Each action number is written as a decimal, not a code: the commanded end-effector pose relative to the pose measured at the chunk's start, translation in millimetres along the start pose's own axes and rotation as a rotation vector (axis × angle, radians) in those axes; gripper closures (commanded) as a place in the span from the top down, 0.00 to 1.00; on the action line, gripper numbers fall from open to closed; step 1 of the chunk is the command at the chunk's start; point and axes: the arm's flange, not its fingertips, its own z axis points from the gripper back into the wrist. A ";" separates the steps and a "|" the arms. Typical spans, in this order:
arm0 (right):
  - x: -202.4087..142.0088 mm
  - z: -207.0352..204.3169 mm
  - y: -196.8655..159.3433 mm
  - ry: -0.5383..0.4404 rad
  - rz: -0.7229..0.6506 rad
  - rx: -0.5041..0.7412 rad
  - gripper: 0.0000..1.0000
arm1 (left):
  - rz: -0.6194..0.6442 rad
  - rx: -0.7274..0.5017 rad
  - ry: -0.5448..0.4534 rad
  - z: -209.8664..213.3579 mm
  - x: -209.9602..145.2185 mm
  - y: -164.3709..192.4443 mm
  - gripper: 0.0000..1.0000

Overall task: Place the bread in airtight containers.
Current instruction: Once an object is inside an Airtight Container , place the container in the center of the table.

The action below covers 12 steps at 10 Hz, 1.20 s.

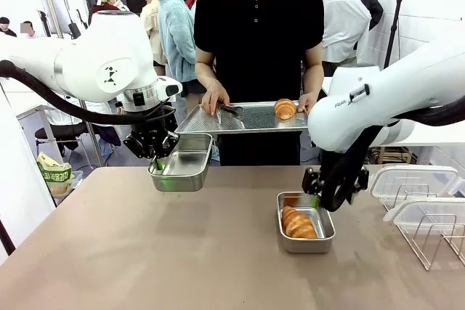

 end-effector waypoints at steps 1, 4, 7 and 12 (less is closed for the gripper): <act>-21.1 35.8 -6.3 -0.087 0.045 -0.048 1.00 | 0.003 -0.004 -0.004 4.5 2.2 1.0 0.00; -39.3 82.9 -23.2 -0.190 0.181 0.029 1.00 | 0.003 -0.004 -0.004 4.5 2.2 1.0 0.00; -68.8 109.7 -30.9 -0.250 0.203 0.052 1.00 | 0.003 -0.004 -0.004 4.5 2.2 1.0 0.00; -70.8 113.5 -34.8 -0.268 0.227 0.099 1.00 | 0.003 -0.004 -0.004 4.5 2.2 1.0 0.00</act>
